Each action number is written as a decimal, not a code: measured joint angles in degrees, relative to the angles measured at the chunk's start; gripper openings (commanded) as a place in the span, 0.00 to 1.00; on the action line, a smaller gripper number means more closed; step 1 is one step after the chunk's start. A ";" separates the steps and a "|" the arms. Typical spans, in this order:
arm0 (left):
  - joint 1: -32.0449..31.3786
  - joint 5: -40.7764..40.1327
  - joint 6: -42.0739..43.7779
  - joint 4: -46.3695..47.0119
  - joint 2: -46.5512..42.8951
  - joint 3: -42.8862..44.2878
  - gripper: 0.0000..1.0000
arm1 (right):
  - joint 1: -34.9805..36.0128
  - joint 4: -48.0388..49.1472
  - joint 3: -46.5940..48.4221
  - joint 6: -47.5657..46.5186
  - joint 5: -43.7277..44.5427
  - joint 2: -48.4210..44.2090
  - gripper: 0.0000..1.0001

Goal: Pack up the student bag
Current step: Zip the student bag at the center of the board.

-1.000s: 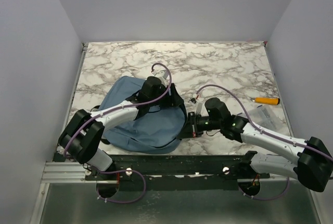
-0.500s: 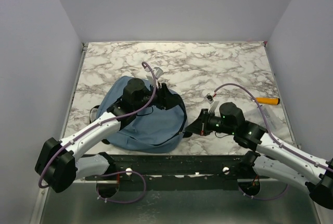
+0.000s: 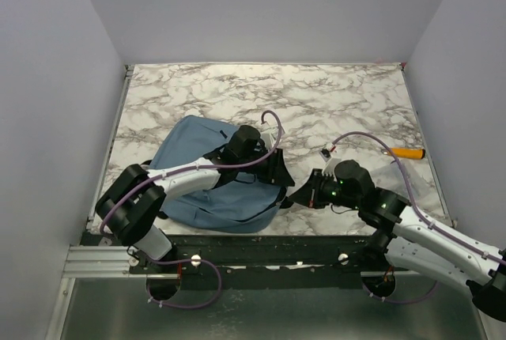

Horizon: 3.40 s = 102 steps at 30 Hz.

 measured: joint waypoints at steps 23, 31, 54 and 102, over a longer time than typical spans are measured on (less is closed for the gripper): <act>-1.75 -7.96 14.27 1.22 -27.02 -12.04 0.69 | 0.00 -6.67 7.50 -0.02 6.03 2.36 0.01; -7.58 -6.78 21.49 8.50 -21.00 -13.68 0.69 | 0.00 -6.62 10.78 2.32 6.27 5.53 0.01; -9.14 -14.29 16.94 8.20 -14.91 -10.36 0.00 | -0.22 -20.44 11.28 13.33 16.09 4.04 0.67; 2.60 -25.00 6.82 2.75 5.01 11.06 0.00 | 6.62 8.96 0.13 17.16 13.25 13.46 0.01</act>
